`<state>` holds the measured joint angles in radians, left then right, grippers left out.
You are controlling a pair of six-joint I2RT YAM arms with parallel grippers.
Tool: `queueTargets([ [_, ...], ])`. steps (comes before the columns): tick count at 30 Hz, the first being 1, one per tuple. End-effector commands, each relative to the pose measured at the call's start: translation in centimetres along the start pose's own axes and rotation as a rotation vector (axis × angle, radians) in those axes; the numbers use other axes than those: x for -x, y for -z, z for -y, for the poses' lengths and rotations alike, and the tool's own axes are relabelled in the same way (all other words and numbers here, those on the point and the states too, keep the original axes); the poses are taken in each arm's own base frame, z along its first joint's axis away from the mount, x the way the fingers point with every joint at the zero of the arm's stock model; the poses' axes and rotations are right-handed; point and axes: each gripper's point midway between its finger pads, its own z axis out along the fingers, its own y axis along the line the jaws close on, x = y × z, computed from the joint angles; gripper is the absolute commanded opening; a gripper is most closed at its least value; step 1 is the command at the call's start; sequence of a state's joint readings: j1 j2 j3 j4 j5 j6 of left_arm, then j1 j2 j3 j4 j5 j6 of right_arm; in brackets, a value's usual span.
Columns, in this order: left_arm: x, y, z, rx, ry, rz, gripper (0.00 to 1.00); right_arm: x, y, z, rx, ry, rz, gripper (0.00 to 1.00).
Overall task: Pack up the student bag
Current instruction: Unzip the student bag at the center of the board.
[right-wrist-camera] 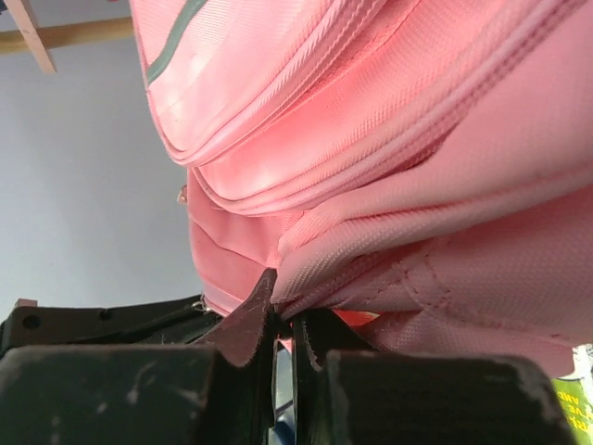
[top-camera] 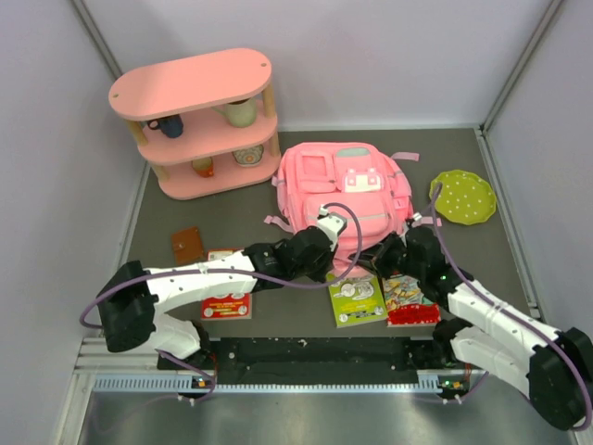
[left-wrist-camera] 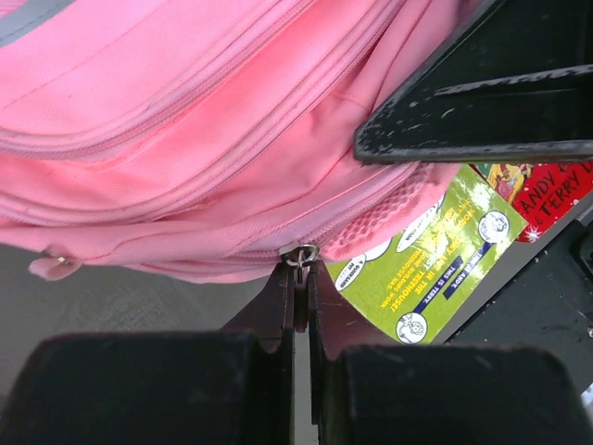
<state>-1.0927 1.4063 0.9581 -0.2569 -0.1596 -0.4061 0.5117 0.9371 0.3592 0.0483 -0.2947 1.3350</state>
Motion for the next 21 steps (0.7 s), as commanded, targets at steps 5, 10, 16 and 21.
queueTargets([
  [5,0.8,1.9,-7.7,0.292,0.064,0.061,0.0,3.8,2.2,-3.6,0.054,0.157,0.194,0.0],
  [10,0.1,2.8,-14.5,0.397,0.19,0.093,0.0,3.9,2.9,-4.1,0.071,0.17,0.202,0.0],
  [16,1.7,2.0,-18.6,0.472,0.226,0.093,0.0,3.2,3.4,-4.2,0.084,0.175,0.175,0.0],
  [21,1.4,0.7,-16.3,0.311,0.189,0.039,0.0,3.3,4.4,-4.4,0.095,0.181,0.199,0.0],
])
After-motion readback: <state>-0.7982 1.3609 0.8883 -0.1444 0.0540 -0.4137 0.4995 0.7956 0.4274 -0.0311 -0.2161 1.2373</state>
